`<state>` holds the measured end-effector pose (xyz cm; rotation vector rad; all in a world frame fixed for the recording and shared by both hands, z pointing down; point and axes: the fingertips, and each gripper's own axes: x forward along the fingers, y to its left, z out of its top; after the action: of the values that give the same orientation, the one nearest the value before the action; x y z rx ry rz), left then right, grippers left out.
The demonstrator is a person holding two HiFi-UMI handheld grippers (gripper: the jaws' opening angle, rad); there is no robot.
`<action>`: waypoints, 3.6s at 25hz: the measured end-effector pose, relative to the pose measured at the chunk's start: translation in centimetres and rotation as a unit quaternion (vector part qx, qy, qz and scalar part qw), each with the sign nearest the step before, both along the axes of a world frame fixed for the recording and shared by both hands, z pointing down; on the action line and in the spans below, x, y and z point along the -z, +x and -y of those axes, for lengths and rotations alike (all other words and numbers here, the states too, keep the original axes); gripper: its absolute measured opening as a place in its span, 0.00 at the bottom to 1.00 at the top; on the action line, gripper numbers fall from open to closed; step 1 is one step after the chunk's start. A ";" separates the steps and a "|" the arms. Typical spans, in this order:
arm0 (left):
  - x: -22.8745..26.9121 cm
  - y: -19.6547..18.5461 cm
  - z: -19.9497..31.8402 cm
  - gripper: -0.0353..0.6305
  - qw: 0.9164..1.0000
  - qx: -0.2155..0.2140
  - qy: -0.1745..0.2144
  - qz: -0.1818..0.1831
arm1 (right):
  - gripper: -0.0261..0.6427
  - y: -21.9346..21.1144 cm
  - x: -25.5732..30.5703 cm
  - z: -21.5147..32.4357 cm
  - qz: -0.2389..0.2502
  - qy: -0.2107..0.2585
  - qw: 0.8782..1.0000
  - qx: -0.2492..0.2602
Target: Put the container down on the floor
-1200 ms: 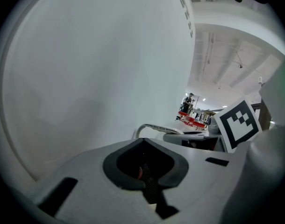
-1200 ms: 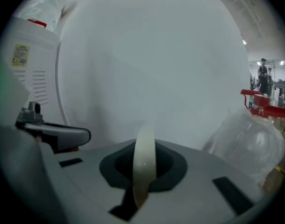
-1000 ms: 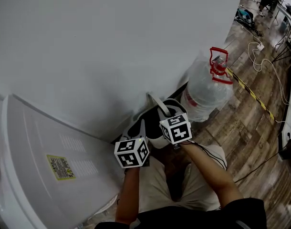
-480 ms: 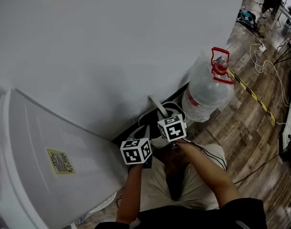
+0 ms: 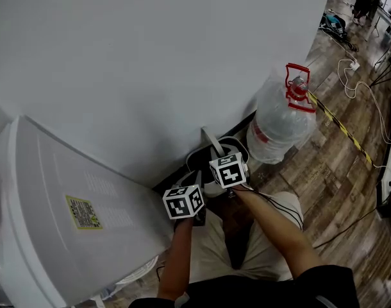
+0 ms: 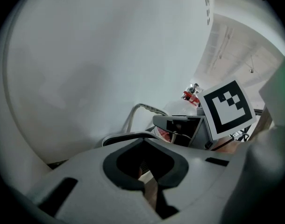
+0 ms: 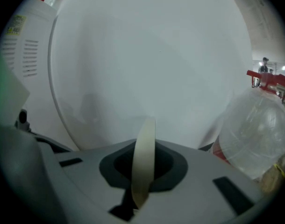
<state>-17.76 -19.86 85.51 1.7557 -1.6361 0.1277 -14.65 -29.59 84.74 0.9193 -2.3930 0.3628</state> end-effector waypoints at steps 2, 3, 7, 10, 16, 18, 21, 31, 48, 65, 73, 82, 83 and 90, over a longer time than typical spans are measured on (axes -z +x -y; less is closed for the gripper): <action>-0.3 -0.1 -0.1 0.07 1.000 0.002 -0.003 -0.001 | 0.08 0.2 -0.9 0.1 -0.009 -0.008 1.000 0.002; -0.5 -0.1 -0.1 0.07 1.000 0.003 -0.004 -0.001 | 0.08 0.3 -1.4 0.1 -0.015 -0.013 1.000 0.003; -1.1 0.3 -0.4 0.07 1.000 0.002 -0.010 -0.003 | 0.09 0.5 -3.1 -0.1 -0.036 -0.021 0.999 0.010; -1.1 0.1 -0.5 0.07 1.000 0.002 -0.011 -0.003 | 0.08 0.5 -3.8 -0.2 -0.046 -0.026 0.998 0.014; -1.2 -0.3 -0.7 0.07 1.000 0.006 -0.011 -0.004 | 0.09 -0.2 -4.1 -0.7 -0.065 -0.011 0.997 0.033; -1.2 -0.2 -0.7 0.07 1.000 0.005 -0.010 -0.005 | 0.09 -0.1 -4.2 -0.8 -0.068 -0.014 0.997 0.031; -1.2 -0.1 -0.7 0.07 1.000 0.002 -0.009 -0.007 | 0.09 0.2 -4.3 -1.1 -0.075 -0.015 0.997 0.033; -1.3 1.0 -0.6 0.07 1.000 -0.013 -0.006 -0.013 | 0.08 2.2 -4.7 -1.2 -0.092 -0.026 0.995 0.012; -2.2 4.7 0.5 0.07 0.999 -0.043 -0.004 -0.018 | 0.08 7.2 -5.8 -1.8 -0.103 -0.040 0.994 -0.010; -2.6 7.5 1.6 0.07 0.998 -0.064 -0.005 -0.020 | 0.09 10.6 -7.7 -1.7 -0.093 -0.094 0.991 -0.034; -3.0 8.7 2.2 0.07 0.997 -0.075 -0.006 -0.023 | 0.09 11.5 -7.3 -1.0 -0.105 -0.074 0.991 -0.027; -4.2 9.6 2.2 0.07 0.996 -0.082 -0.015 -0.022 | 0.09 13.0 -7.7 0.0 -0.108 -0.074 0.990 -0.057; -4.4 9.7 2.3 0.07 0.996 -0.083 -0.016 -0.021 | 0.09 13.4 -8.2 0.0 -0.107 -0.083 0.989 -0.064; -5.3 9.7 2.4 0.07 0.996 -0.089 -0.026 -0.009 | 0.09 16.1 -11.2 1.7 -0.111 -0.103 0.982 -0.115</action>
<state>-8.06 -22.25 90.84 1.8546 -1.4497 0.2339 1.42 -31.32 95.98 1.0809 -2.0110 0.5533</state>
